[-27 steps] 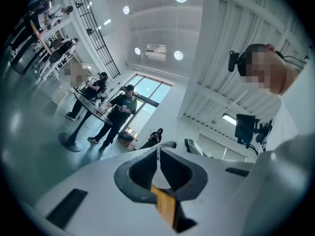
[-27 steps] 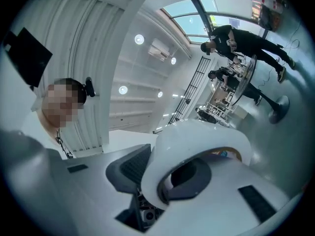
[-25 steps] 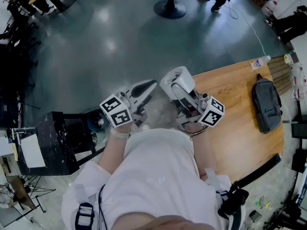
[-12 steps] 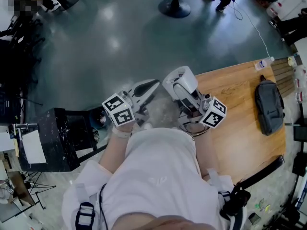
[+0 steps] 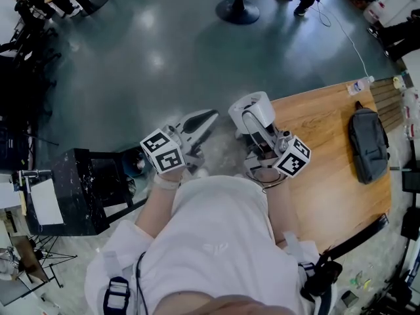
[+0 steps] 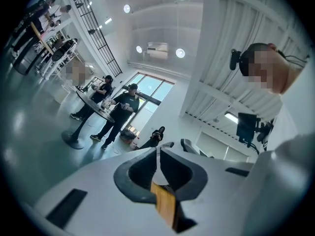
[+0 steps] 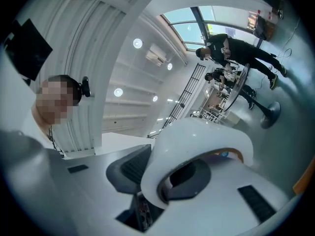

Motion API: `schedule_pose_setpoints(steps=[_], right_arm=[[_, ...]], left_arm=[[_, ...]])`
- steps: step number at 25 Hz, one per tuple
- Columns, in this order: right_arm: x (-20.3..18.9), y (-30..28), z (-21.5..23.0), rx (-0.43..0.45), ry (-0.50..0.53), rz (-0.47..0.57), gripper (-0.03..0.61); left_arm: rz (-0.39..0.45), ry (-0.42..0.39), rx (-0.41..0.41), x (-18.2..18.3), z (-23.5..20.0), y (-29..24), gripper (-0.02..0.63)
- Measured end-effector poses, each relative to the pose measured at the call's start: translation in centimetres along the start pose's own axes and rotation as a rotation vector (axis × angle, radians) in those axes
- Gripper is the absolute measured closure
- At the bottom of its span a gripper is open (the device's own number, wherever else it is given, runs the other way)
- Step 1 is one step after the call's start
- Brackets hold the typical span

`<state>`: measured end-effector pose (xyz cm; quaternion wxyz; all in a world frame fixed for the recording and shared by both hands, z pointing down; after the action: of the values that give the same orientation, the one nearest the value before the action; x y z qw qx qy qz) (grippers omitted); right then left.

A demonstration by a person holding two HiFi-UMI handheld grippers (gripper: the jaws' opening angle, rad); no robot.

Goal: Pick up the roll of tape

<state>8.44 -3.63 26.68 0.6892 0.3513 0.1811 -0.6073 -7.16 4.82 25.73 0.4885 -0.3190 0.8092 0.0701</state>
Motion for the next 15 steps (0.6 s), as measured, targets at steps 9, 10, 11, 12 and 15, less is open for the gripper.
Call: schedule_pose_setpoints(steps=[9,10,11,12,15], right_arm=[[-0.12,0.52,0.40,-0.014,-0.011,-0.004,0.465],[-0.12,0.57,0.39,-0.013,-0.013,0.000,0.465],[-0.14,0.59,0.37,-0.014,-0.014,0.002,0.465],[-0.18,0.60,0.36,-0.016,-0.013,0.002,0.465],[-0.35,0.64,0.37,-0.022,-0.012,0.001,0.465]], left_arm=[[-0.006,0.008,-0.004,-0.16,0.07,-0.57,0.606],[-0.005,0.010,-0.004,-0.18,0.08,-0.51,0.606],[-0.004,0.012,-0.005,-0.21,0.08,-0.44,0.606],[-0.004,0.013,-0.006,-0.23,0.10,-0.38,0.606],[-0.008,0.009,-0.012,-0.32,0.21,-0.33,0.606]])
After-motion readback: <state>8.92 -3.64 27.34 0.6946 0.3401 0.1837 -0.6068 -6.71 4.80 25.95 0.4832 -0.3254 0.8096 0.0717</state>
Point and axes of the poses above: the fingertips, and each gripper's own axes: y backward along the fingers, z to its right, x out of its top, the point moved 7 cm from there along y, backward along the fingers, and after that the axes turned 13 degrees about -z, right-handed, at the moved point
